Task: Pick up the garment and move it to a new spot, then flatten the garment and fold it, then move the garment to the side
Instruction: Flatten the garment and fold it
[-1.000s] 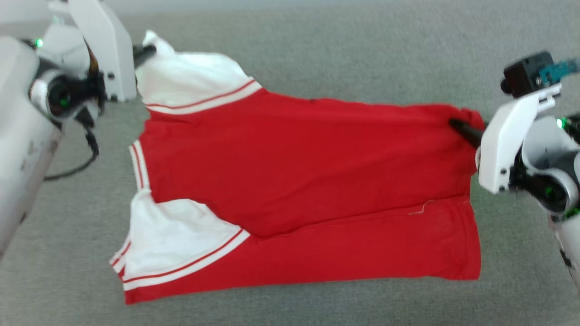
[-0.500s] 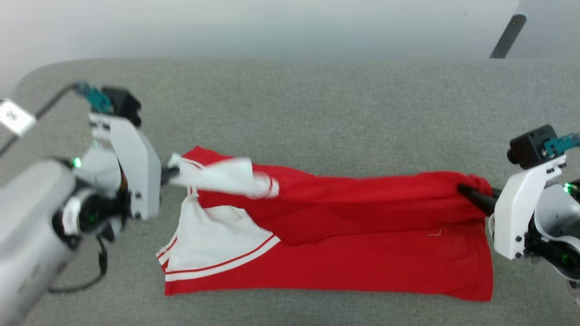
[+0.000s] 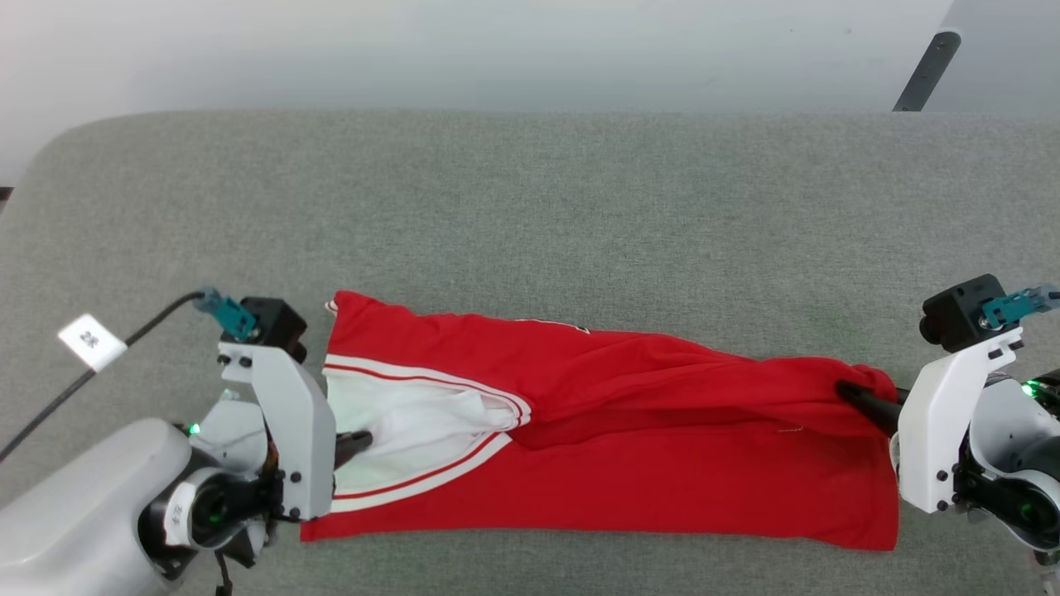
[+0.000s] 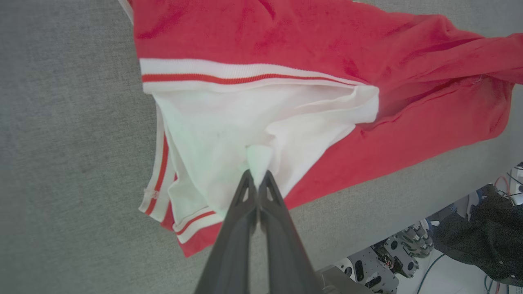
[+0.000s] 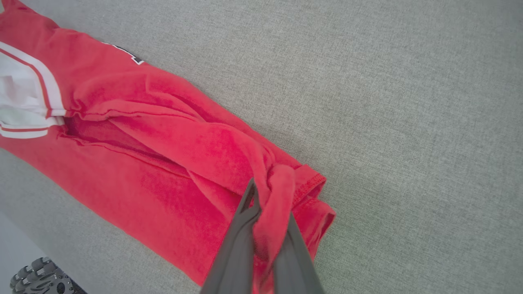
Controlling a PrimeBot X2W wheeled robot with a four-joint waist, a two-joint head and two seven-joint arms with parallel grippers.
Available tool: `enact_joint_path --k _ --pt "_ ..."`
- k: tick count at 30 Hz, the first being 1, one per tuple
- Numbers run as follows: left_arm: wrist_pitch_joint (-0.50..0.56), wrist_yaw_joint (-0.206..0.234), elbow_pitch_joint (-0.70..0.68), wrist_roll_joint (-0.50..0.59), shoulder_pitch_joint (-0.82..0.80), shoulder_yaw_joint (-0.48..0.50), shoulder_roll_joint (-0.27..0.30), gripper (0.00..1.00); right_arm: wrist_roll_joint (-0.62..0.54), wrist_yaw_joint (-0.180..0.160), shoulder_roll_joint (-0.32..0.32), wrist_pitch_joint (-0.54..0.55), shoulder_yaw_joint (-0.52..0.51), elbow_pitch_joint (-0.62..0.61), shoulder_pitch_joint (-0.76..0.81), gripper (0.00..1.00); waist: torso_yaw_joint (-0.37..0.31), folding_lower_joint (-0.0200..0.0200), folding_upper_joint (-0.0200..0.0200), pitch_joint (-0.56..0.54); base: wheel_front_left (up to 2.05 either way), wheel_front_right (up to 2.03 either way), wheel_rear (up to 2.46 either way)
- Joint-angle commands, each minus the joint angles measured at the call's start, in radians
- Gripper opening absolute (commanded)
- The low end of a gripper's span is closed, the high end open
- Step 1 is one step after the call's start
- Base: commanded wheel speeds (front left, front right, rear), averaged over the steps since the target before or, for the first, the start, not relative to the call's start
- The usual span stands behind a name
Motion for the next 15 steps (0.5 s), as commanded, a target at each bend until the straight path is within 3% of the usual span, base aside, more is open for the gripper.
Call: enact_joint_path --k 1,2,3,4,5,15 --pt "-0.004 0.006 0.006 -0.006 0.015 0.002 -0.003 0.47 -0.009 0.0 0.006 -0.002 0.0 0.0 0.011 0.23 -0.002 0.0 0.0 -0.002 0.0 0.0 0.0" --pt "-0.008 0.004 0.009 -0.005 0.02 0.001 -0.004 0.95 -0.012 0.0 0.008 -0.003 0.001 0.002 0.013 0.34 -0.003 0.0 0.0 -0.005 0.0 0.0 0.0" --pt "-0.014 0.0 0.012 -0.003 0.022 0.001 -0.005 1.0 -0.012 0.0 0.01 -0.003 0.001 0.003 0.014 0.45 -0.003 0.0 0.0 -0.007 0.0 0.0 0.0" --pt "-0.017 0.001 0.017 -0.012 0.029 0.005 -0.008 1.0 -0.013 0.0 0.012 -0.003 0.002 0.003 0.014 0.84 -0.004 0.0 0.0 -0.01 0.0 0.0 0.0" --pt "-0.017 0.0 0.019 -0.018 0.032 0.006 -0.011 1.0 -0.014 0.0 0.013 -0.002 -0.001 0.005 0.016 1.0 -0.004 0.0 0.0 -0.014 0.0 0.0 0.0" --pt "-0.05 0.01 -0.005 -0.039 0.055 0.038 0.022 1.0 -0.03 0.0 0.053 -0.023 -0.058 0.003 0.051 1.0 0.0 0.0 0.0 -0.087 0.0 0.0 0.0"
